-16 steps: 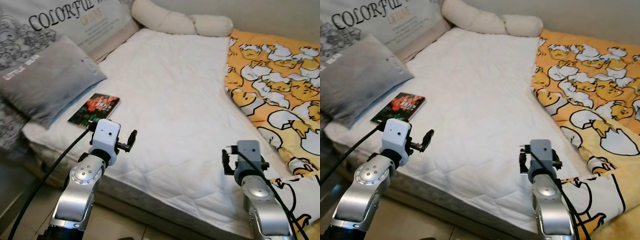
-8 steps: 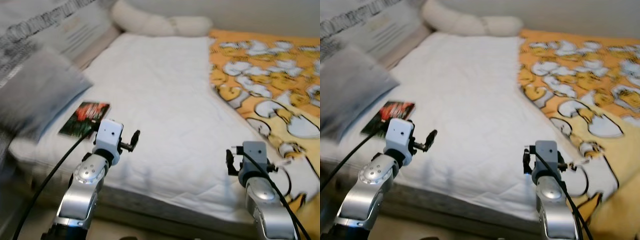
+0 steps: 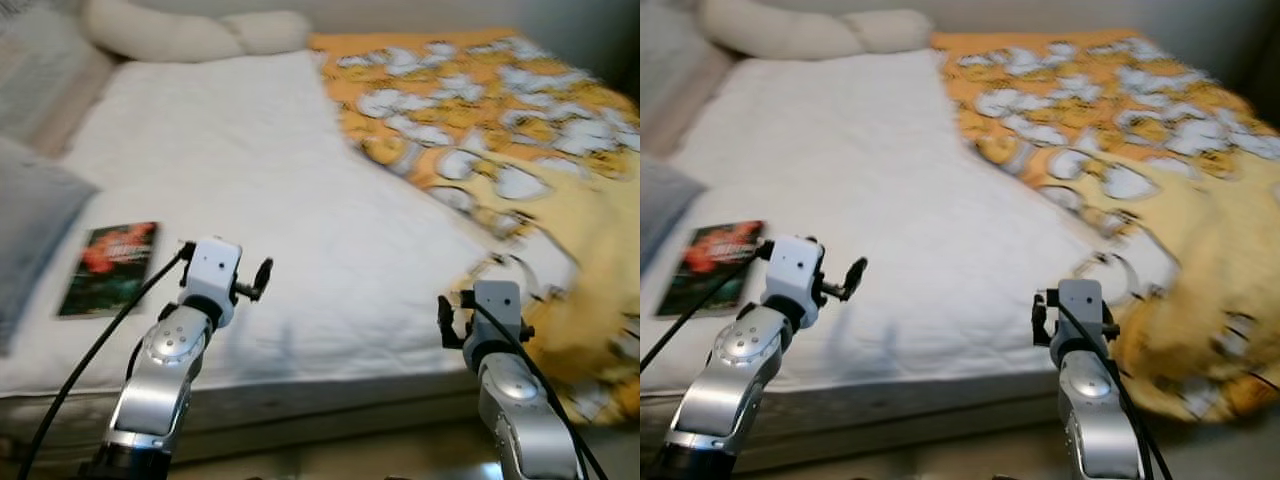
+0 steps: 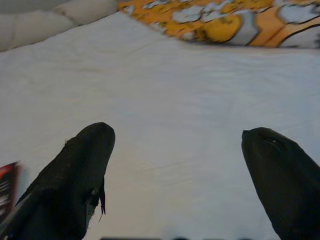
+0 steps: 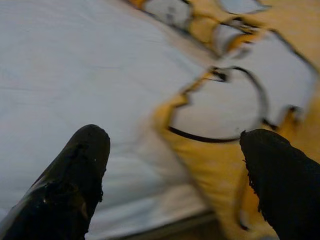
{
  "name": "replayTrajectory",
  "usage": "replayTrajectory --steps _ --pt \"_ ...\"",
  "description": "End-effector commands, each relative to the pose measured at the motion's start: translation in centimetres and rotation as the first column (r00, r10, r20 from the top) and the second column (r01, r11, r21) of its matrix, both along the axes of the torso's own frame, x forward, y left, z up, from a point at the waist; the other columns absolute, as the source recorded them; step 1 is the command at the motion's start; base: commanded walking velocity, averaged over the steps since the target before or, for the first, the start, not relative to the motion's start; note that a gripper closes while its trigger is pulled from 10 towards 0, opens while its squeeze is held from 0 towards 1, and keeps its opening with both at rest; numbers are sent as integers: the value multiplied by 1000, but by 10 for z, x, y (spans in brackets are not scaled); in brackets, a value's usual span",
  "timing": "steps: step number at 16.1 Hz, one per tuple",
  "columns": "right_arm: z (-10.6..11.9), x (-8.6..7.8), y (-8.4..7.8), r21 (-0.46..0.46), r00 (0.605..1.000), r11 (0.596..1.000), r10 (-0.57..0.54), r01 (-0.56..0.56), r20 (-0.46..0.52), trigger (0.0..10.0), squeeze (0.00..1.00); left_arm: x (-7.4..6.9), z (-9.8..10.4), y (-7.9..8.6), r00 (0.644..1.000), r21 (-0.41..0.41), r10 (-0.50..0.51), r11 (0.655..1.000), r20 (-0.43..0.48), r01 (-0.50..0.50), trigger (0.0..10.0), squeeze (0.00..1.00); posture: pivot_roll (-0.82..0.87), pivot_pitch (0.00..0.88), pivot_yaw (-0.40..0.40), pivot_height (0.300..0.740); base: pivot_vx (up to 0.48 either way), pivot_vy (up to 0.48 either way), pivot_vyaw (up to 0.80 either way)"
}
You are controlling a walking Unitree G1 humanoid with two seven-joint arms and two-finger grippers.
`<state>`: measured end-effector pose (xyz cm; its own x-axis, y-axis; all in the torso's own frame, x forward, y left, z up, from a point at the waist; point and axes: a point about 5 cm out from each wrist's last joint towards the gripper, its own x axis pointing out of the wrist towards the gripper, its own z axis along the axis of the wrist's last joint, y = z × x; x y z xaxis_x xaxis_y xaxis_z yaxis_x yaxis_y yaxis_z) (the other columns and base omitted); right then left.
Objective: Clean up the room
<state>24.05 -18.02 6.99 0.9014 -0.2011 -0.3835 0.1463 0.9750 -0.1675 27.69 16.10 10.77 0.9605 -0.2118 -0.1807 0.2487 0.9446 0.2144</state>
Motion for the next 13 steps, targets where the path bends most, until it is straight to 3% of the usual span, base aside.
replayTrajectory --steps 1,2,6,7,11,13 --pt "2 3 -7 -12 1000 1000 -10 10 17 10000 322 0 -1 -3 1000 1 -5 1000 3 5 10000 239 -6 0 15 740 0 -480 -712" --pt "4 4 -8 -13 1000 1000 -1 2 29 10000 0 0 -1 -3 1000 1 -2 1000 6 2 10000 239 -6 0 16 740 0 -480 0" --pt "26 17 -6 28 985 997 63 -68 159 10000 0 2 0 0 998 -24 55 998 23 -54 10000 212 -9 0 21 740 0 -120 0" --pt "28 18 -8 2 983 998 55 -56 177 10000 0 3 3 1 997 -35 59 998 39 -58 10000 212 -9 0 20 740 0 0 0" --pt "28 19 -9 51 976 998 22 -34 217 10000 0 3 6 -2 998 -67 40 997 58 -37 10000 224 -7 0 20 740 0 0 0" --pt "30 20 -7 42 973 997 59 -70 224 10000 0 1 3 -2 998 -106 39 994 45 -34 10000 231 -10 0 21 740 0 0 0"
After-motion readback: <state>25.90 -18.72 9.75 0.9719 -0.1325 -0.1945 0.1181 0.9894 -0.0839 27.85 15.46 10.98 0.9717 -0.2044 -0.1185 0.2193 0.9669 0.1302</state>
